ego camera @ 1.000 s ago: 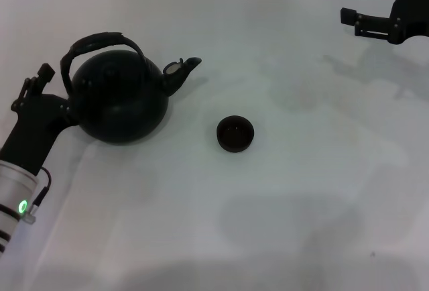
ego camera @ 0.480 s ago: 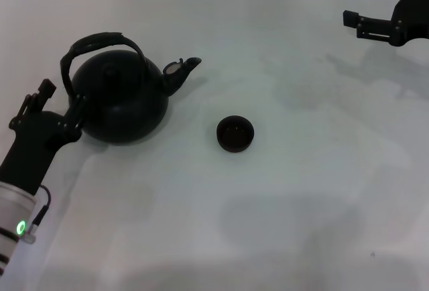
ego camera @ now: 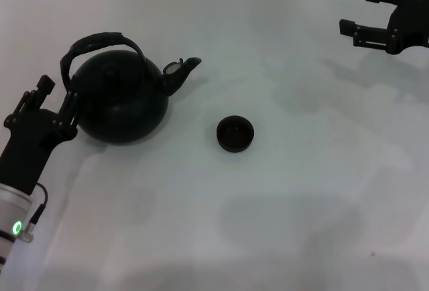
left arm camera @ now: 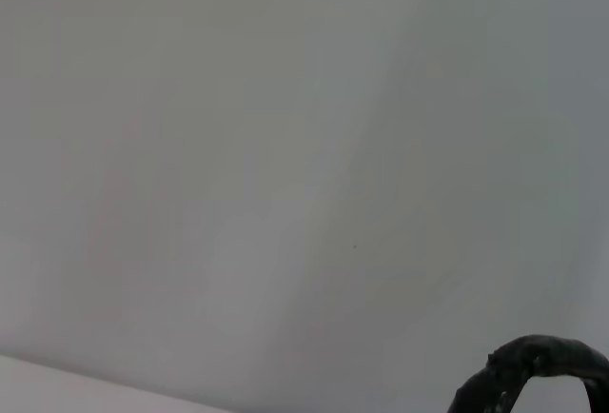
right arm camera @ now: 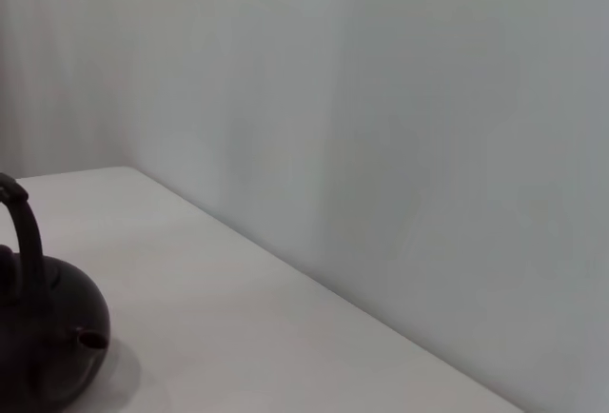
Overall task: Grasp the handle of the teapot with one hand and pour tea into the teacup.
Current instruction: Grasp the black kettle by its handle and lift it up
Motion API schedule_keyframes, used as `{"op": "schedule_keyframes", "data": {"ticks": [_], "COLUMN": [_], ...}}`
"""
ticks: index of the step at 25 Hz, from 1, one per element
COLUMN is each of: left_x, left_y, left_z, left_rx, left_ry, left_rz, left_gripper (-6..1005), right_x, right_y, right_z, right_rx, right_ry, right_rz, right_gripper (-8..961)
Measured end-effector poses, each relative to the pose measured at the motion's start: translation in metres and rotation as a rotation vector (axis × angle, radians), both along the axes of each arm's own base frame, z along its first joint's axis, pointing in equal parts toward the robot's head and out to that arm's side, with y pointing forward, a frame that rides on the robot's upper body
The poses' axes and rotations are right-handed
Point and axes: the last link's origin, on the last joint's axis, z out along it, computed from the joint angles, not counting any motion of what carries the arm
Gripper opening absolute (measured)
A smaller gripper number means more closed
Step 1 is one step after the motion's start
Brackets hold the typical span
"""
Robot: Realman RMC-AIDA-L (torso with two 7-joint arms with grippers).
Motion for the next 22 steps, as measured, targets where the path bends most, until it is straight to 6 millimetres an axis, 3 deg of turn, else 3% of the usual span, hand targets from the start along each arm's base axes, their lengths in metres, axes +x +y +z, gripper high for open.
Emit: {"op": "schedule_keyframes", "data": {"ticks": [6, 22], "left_x": [0.000, 0.004], "left_y": [0.005, 0.011], "left_z": [0.001, -0.001], "left_rx": [-0.001, -0.008], "left_ry": [0.006, -0.001], "left_rz": [-0.003, -0.006], "left_gripper": [580, 557], "right_x": [0.002, 0.003], "right_y": [-0.005, -0.007], "right_z": [-0.001, -0.004], "right_rx": [-0.009, -0.005], "right_ry": [0.010, 0.018], "right_rz": [-0.002, -0.011], "right_gripper": [841, 839]}}
